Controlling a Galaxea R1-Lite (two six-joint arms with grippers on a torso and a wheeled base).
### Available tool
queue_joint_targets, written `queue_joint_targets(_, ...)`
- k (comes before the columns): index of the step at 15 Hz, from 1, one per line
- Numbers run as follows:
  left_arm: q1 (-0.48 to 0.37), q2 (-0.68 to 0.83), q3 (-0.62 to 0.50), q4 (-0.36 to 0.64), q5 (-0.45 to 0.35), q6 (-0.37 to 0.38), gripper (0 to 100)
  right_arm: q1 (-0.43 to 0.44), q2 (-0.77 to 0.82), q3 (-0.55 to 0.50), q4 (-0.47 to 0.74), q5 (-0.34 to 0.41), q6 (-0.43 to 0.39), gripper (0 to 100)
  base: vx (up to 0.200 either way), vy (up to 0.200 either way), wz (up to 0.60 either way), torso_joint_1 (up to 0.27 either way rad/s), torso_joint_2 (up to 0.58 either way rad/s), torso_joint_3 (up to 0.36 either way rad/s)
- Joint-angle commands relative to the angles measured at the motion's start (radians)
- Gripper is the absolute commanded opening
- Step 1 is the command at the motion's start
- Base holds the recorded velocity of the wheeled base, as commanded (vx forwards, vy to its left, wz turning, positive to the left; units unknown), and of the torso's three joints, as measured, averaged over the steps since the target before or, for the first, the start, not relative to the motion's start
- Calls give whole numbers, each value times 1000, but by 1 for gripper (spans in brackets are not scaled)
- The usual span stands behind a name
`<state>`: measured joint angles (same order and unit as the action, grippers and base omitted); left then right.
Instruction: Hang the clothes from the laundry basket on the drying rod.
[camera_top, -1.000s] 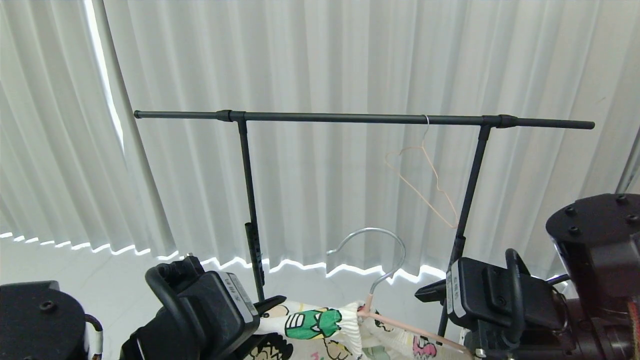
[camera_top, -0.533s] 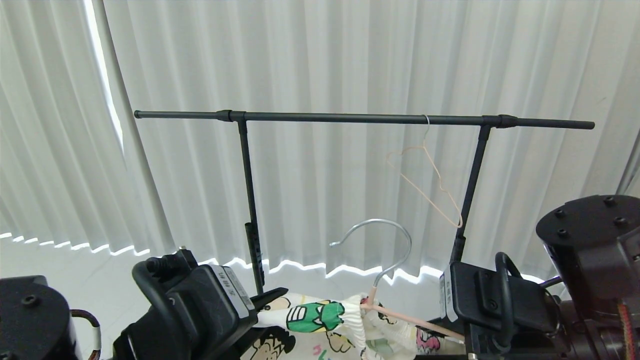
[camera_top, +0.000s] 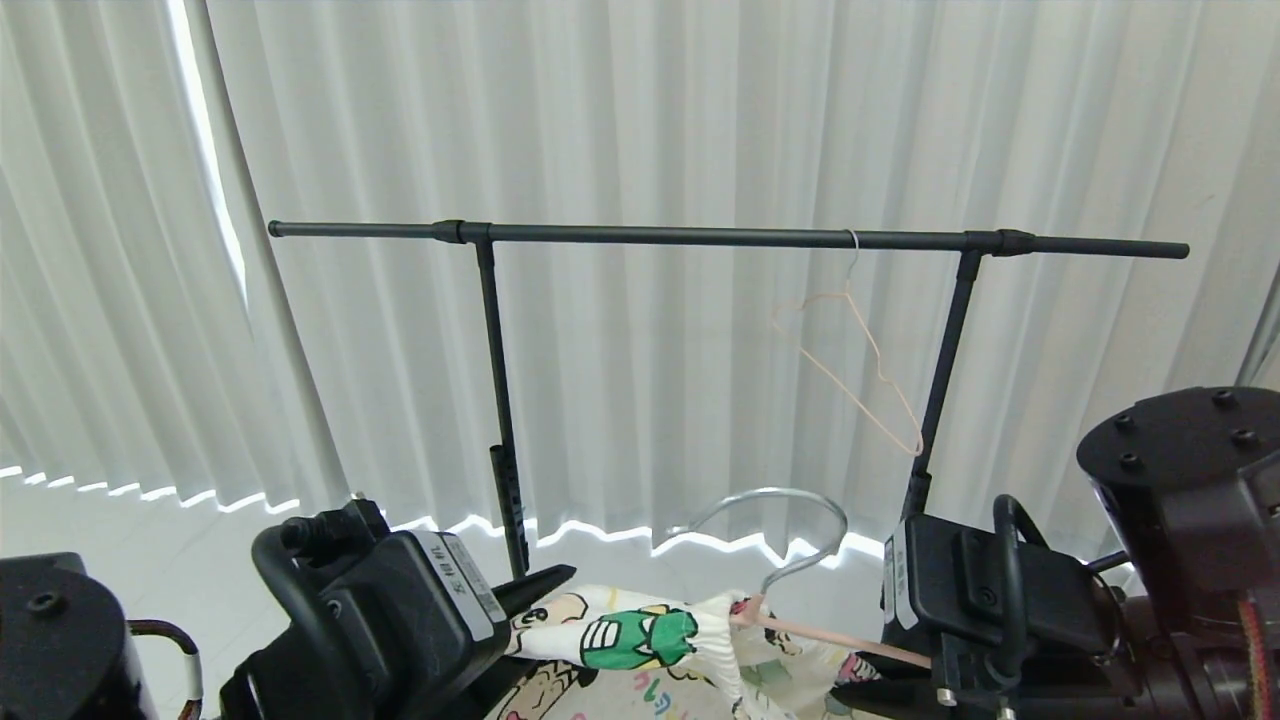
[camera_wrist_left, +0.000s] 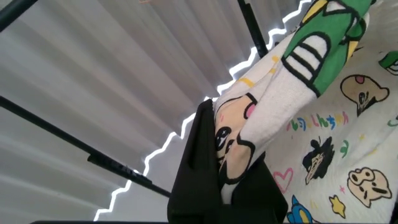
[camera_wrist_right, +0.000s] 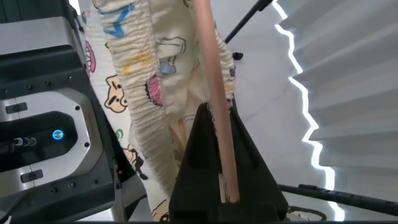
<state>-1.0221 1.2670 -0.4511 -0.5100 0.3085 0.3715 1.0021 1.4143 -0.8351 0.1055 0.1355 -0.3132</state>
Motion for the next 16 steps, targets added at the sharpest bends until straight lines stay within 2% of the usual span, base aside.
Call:
queue_joint_targets(1, 0, 2, 9, 5, 0, 3, 100, -2, -9, -1, -3, 1, 0, 0, 0, 0, 0, 0, 0, 0)
queue_joint_targets(6, 0, -3, 9, -18, 0, 3, 100, -19, -15, -1, -3, 1, 0, 0, 0, 0, 0, 0, 0, 0)
queue_joint_targets(10, 0, -5, 9, -22, 1, 1, 100, -69, -21, -1, -4, -2, -1, 0, 0, 0, 0, 0, 0, 0)
queue_joint_targets(11, 11, -12, 9, -53, 1, -9, 100, -103, -21, -1, -4, -13, -1, 0, 0, 0, 0, 0, 0, 0)
queue_joint_targets(13, 62, -38, 20, -85, 1, -11, 100, -140, -21, -1, -7, -82, 2, 0, 0, 0, 0, 0, 0, 0)
queue_joint_targets(16, 83, -72, 34, -85, -5, -25, 100, -166, -14, -1, -26, -85, 2, 0, 0, 0, 0, 0, 0, 0)
